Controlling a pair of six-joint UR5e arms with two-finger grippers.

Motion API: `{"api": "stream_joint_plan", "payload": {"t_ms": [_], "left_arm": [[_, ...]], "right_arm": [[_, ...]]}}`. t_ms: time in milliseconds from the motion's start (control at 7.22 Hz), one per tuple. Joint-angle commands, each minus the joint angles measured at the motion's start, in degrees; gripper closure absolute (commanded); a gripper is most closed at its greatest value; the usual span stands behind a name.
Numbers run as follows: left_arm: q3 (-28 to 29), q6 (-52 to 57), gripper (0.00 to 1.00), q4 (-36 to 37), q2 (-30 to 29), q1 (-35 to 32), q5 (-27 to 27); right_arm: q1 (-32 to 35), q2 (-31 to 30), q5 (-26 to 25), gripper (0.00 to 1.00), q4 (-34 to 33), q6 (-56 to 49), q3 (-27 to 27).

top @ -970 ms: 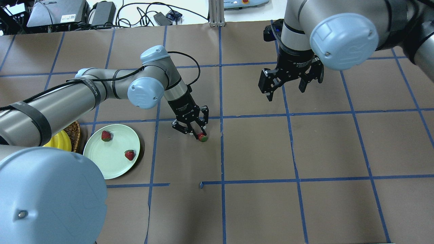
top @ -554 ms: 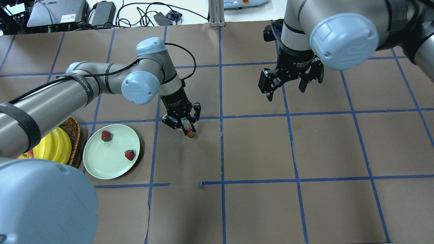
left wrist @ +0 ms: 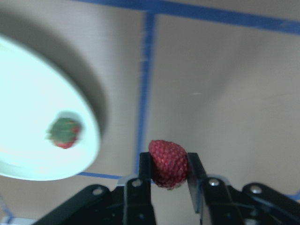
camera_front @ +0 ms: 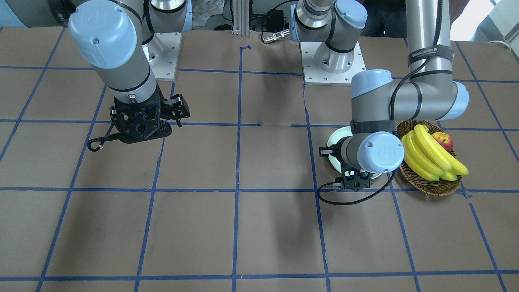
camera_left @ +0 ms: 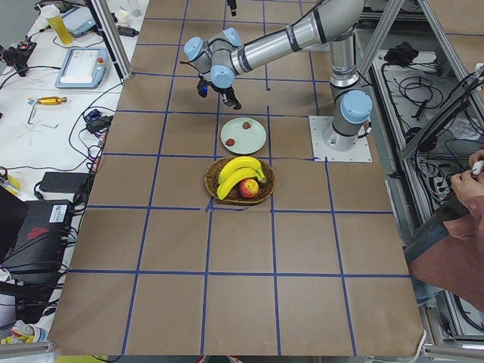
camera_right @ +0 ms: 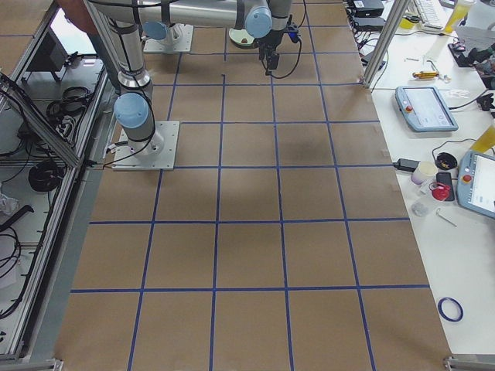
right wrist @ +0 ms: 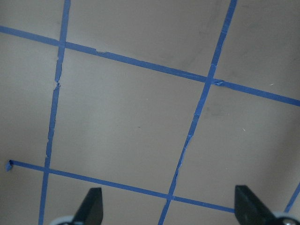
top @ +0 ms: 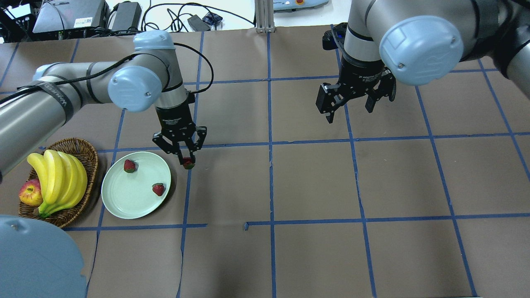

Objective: Collect all strawberries into plate
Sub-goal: 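Place the strawberry on the plate and open the left gripper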

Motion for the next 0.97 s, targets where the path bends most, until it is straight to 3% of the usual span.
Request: {"api": "stream_joint_plan", "payload": {"t_ms": [0, 139, 277, 416, 554, 831], "left_arm": [[-3.2, 6.3, 1.0, 1.7, -1.0, 4.2, 6.1], [-3.4, 9.9, 1.0, 1.9, -1.5, 4.8, 6.2], [-3.6, 10.0, 0.92, 2.1, -1.8, 5.2, 5.6], [-3.5, 10.2, 0.08, 3.9, -1.6, 5.2, 5.5], [-2.8, 10.2, 0.0, 6.4, -1.1, 5.2, 5.2], [0.2, 10.1, 0.0, 7.0, 1.0, 5.2, 5.1]], "right_arm": [[0.2, 0.0, 0.0, 0.0, 0.0, 0.0, 0.0], [0.0, 0.1, 0.0, 0.0, 0.0, 0.0, 0.0], [0.0, 0.1, -0.2, 0.0, 0.0, -0.5, 0.0], [0.0, 0.1, 0.0, 0.0, 0.0, -0.4, 0.0], [0.0, 0.1, -0.2, 0.0, 0.0, -0.8, 0.0], [-0.2, 0.1, -0.3, 0.0, 0.1, -0.6, -0.3]]}}
